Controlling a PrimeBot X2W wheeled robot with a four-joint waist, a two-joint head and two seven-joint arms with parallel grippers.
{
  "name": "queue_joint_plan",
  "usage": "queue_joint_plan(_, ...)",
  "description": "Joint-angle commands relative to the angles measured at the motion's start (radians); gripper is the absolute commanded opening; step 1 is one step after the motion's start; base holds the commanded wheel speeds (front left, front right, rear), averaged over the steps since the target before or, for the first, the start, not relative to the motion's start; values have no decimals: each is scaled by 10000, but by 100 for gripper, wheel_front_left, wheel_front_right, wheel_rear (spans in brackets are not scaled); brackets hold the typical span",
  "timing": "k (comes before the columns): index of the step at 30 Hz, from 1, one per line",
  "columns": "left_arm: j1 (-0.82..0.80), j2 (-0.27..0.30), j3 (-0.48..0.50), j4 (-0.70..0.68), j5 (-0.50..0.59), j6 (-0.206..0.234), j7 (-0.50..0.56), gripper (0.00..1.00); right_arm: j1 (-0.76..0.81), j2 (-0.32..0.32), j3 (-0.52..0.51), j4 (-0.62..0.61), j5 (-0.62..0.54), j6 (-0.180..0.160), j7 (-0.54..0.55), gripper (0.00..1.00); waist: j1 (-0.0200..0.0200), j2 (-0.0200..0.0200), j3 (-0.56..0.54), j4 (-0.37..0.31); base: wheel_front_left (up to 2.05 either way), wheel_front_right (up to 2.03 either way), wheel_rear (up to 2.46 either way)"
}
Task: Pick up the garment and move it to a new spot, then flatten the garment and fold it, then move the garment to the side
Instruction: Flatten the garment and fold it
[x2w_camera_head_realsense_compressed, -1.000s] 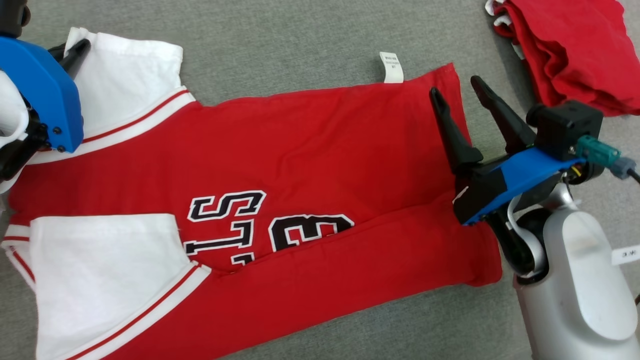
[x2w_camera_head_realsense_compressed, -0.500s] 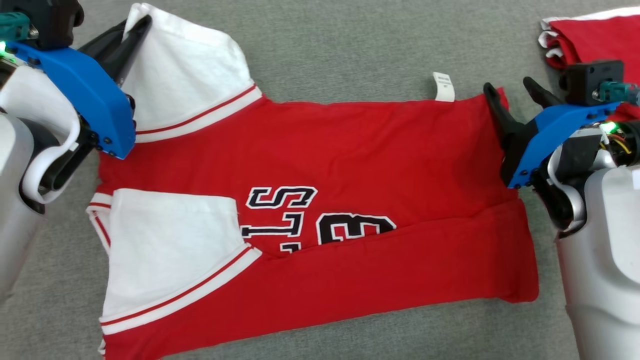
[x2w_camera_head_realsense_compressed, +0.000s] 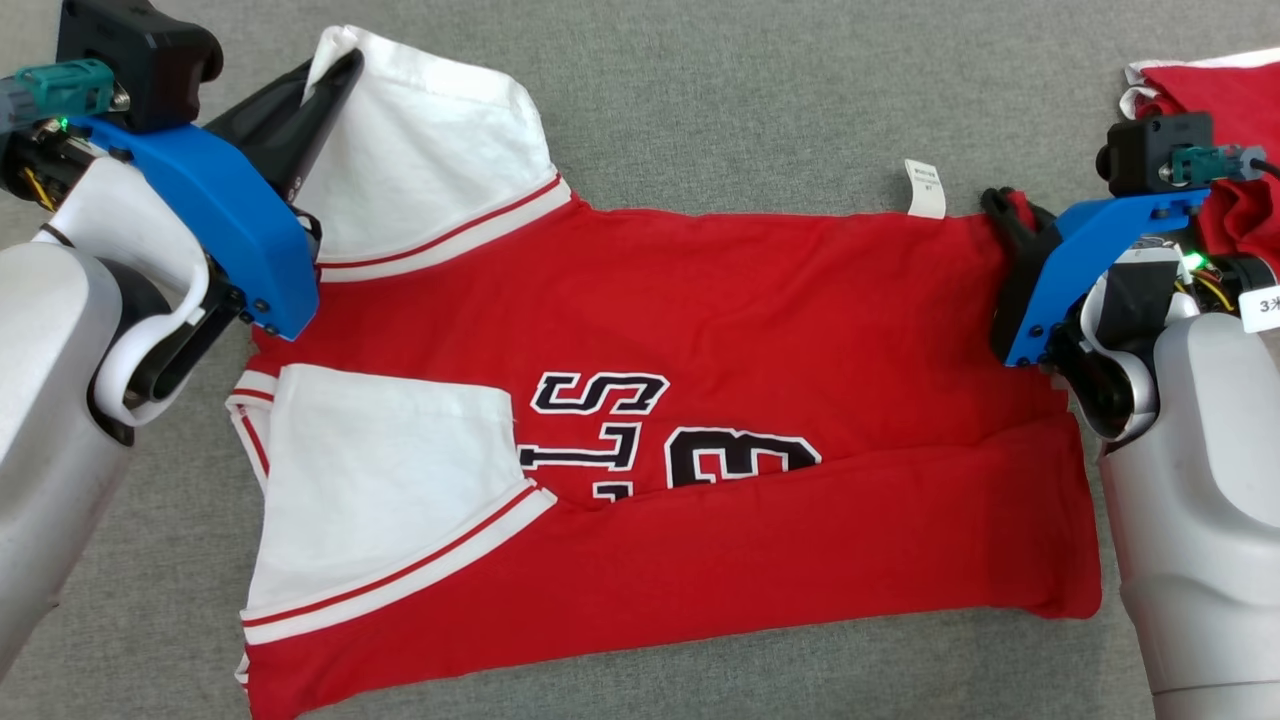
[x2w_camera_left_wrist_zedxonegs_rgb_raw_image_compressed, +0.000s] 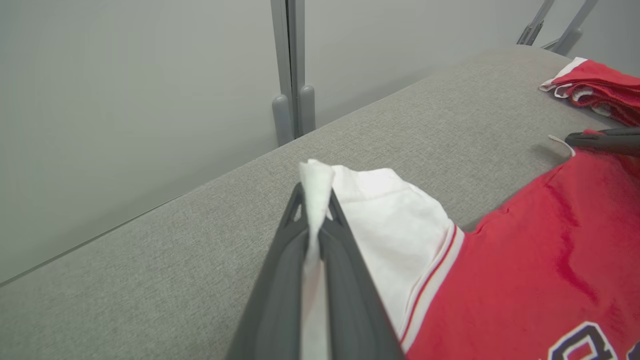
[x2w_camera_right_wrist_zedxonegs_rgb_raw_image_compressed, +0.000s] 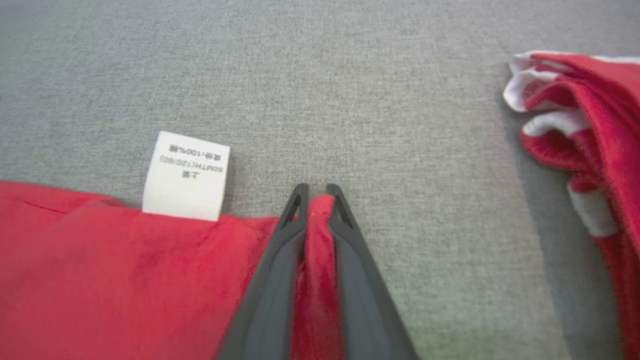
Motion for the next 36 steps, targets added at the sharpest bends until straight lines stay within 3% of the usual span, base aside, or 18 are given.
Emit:
queue_joint_plan(1,82,-40,-46,77,-91,-2,-104,0,-118,-113,87,130,83,1,-203,0,0,0,-107,10,0,0,0)
queue_joint_plan(14,1470,183,102,59,-732,2,-1311,0,937,-471,527,143,576,1,-1782,0,0,0,-1681,138,0,0,0)
queue_joint_plan(20,3066,545,221,-774,-990,327,-2198,0,2239,-554,682,-552,966,1,-2366,0,0,0,-2491,202,0,0,0)
queue_joint_plan(24,4298,624,275,-1308,-1159,686,-2964,0,3216,-579,163,-1267,1045,1,-2834,0,0,0,-2739,300,0,0,0)
queue_joint_plan(31,6138,243,211,-1214,-1507,1101,-4187,0,4702,-149,-300,-2112,1053,1,-3142,0,0,0,-2892,420,0,0,0)
queue_joint_plan(36,6979,-242,276,-771,-1625,1096,-4754,0,5370,118,-512,-2246,916,1,-3467,0,0,0,-2956,483,0,0,0)
